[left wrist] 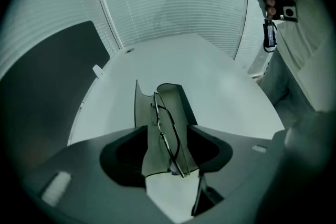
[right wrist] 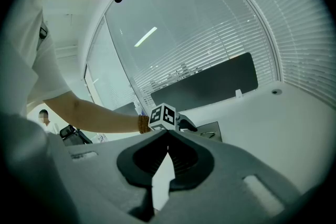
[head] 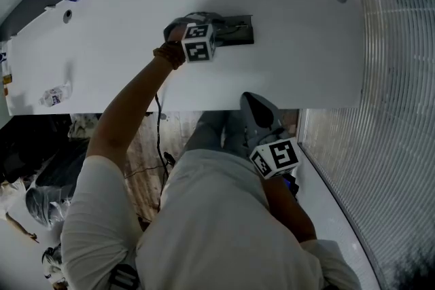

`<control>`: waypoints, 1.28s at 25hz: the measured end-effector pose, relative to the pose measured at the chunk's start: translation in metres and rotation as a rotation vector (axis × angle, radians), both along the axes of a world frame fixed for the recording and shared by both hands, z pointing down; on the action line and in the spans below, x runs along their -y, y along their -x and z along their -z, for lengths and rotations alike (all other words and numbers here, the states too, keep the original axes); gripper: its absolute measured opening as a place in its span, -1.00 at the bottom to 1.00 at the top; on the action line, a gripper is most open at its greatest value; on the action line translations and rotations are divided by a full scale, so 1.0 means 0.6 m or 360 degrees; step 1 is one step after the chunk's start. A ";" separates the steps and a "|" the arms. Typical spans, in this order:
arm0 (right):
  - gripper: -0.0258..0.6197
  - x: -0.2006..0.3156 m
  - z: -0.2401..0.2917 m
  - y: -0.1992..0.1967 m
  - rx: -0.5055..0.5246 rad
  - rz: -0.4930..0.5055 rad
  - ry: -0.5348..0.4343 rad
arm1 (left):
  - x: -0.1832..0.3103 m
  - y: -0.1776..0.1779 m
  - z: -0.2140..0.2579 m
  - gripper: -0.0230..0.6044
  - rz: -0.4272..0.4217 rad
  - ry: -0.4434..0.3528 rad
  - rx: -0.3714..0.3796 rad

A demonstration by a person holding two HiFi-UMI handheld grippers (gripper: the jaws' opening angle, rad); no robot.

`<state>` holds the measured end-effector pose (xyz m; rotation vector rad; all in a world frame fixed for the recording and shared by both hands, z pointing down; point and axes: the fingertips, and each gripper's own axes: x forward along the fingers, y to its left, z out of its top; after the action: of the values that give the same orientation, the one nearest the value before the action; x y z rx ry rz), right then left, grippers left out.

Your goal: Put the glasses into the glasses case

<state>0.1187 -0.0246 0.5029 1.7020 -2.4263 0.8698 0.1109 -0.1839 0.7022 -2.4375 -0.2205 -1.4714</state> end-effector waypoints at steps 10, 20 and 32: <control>-0.91 0.016 0.058 -0.014 -0.0057 0.0043 -0.0122 | -0.014 0.042 0.163 -0.68 0.0431 -0.0026 -0.0448; -0.92 0.058 0.188 0.003 -0.0138 0.0145 -0.0405 | -0.101 0.072 0.429 -0.92 0.0813 0.0040 -0.1195; -0.91 0.053 0.324 0.048 -0.0149 0.0253 -0.0626 | -0.198 0.095 0.677 -0.92 0.1179 0.0308 -0.2044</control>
<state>0.0899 -0.0564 0.3086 1.5754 -2.7548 0.2996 0.0542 -0.0649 0.2957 -3.2028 0.8944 0.2622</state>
